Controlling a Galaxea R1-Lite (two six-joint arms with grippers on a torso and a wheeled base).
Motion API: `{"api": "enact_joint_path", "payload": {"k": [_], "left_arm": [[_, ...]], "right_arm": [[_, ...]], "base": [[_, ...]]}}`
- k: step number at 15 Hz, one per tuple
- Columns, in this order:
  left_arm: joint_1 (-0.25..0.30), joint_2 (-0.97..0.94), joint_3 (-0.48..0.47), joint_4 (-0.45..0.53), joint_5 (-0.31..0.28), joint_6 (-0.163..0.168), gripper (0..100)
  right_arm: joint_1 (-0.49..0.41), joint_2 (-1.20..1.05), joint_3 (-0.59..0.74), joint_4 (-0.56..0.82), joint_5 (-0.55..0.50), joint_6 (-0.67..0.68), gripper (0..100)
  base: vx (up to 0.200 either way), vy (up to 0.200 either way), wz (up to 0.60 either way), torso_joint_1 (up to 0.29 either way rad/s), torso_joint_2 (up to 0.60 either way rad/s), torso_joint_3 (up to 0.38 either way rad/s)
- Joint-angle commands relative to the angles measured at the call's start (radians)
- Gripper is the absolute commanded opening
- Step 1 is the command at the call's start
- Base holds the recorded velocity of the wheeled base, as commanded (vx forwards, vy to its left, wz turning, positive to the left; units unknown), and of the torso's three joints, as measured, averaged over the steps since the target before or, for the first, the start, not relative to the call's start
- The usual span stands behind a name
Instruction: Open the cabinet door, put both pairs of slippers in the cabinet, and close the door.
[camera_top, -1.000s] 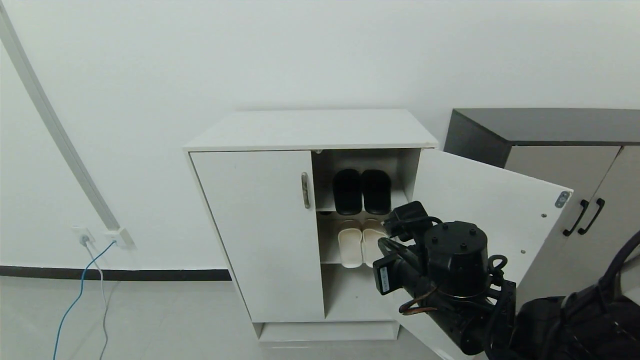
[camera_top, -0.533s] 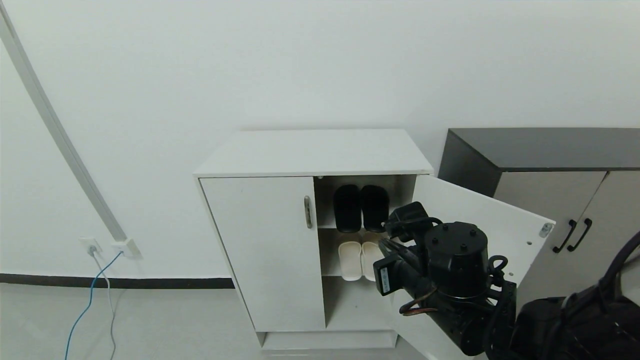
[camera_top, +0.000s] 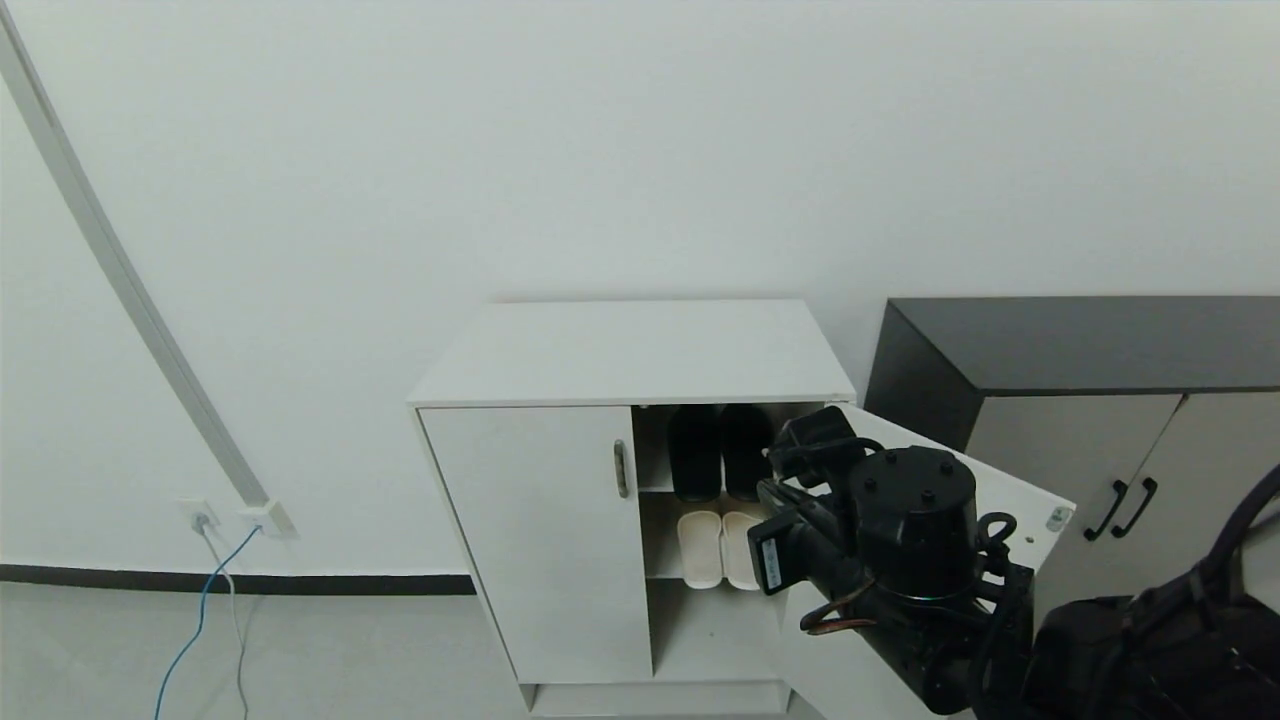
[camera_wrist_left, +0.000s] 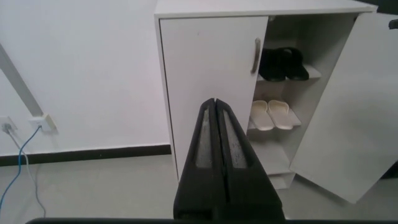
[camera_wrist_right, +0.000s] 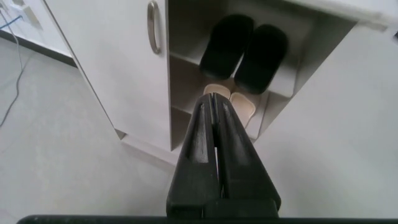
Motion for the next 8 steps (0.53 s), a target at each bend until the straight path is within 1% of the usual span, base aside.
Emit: {"api": "enact_joint_path", "payload": {"k": [1,3,8], "left_arm": [[0.0,0.001,0.0,0.0,0.0,0.0,0],[0.0,0.001,0.0,0.0,0.0,0.0,0],[0.0,0.001,0.001,0.0,0.0,0.0,0]], "right_arm": [[0.0,0.003,0.0,-0.001,0.0,0.0,0],[0.0,0.005,0.002,-0.001,0.0,0.0,0],[0.0,0.005,0.002,-0.001,0.0,0.0,0]], "base": [[0.0,0.0,0.0,0.281,-0.61,-0.344],[0.0,0.0,0.0,0.246,-0.57,-0.315],[0.0,0.0,0.0,0.187,-0.4,-0.223]]}}
